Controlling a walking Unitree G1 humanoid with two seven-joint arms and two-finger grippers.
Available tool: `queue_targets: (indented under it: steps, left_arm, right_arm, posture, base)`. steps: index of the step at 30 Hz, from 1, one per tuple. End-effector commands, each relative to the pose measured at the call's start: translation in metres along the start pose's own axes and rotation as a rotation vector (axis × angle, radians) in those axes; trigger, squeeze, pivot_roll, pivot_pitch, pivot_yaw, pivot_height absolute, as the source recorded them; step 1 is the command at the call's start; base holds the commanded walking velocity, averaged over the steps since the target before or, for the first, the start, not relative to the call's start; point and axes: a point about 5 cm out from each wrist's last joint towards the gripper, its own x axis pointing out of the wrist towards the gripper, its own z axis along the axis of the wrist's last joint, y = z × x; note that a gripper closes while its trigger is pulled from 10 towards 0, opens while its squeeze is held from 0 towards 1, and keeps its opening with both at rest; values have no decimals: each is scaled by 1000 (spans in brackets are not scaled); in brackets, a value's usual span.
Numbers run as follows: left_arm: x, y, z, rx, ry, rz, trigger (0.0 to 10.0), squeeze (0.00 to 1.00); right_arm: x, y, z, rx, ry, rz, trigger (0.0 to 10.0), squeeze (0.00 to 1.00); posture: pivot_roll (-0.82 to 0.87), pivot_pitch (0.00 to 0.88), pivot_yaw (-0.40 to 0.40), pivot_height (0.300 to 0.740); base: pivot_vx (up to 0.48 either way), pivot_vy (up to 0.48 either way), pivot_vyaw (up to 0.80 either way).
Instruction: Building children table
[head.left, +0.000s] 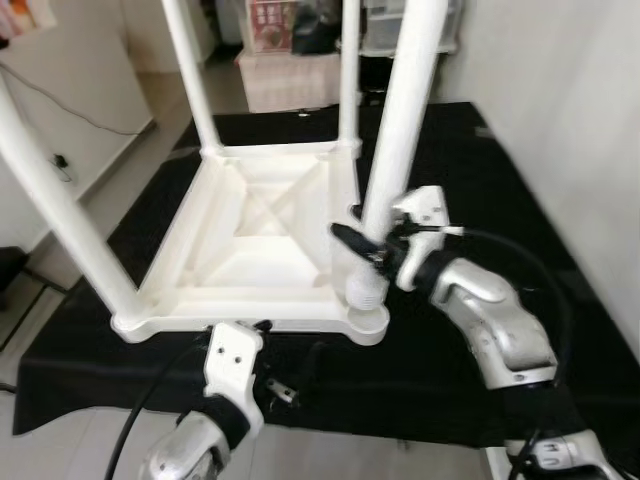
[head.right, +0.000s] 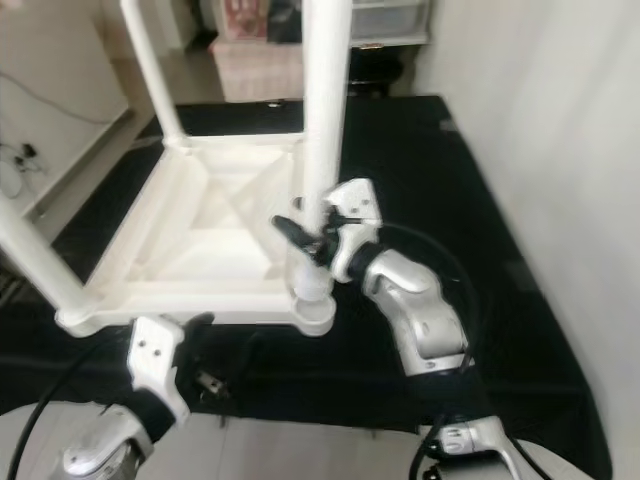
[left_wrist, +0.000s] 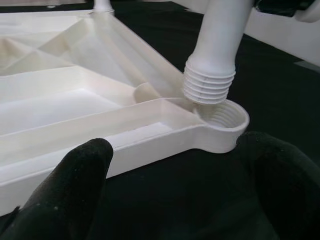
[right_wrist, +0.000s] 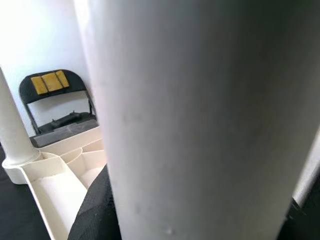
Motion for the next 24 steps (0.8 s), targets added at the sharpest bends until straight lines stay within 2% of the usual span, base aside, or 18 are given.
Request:
queue_targets:
  steps: [1,7,12,24]
  left_arm:
    - [-2,3,-2,-3,11,14,10000,0]
    - [-2,4,-4,1,25,22,10000,0]
    - [-3,4,-3,14,18,25,10000,0]
    - [-6,-2,-3,61,31,-3,10000,0]
  right_arm:
    - [4,5,5,2,-22,32,10000,0]
    - [4,4,5,0,-21,28,10000,0]
    - [5,3,6,-3,-26,29,10000,0]
    - [11,-12,26,-52,-60,34,10000,0]
  posture:
    - [-126,117,4,740]
    - [-120,115,5,740]
    - [-119,116,9,740]
    - [-122,125,-3,740]
  base:
    - [0,0,0]
    - [0,400,0]
    - [0,0,0]
    - [0,0,0]
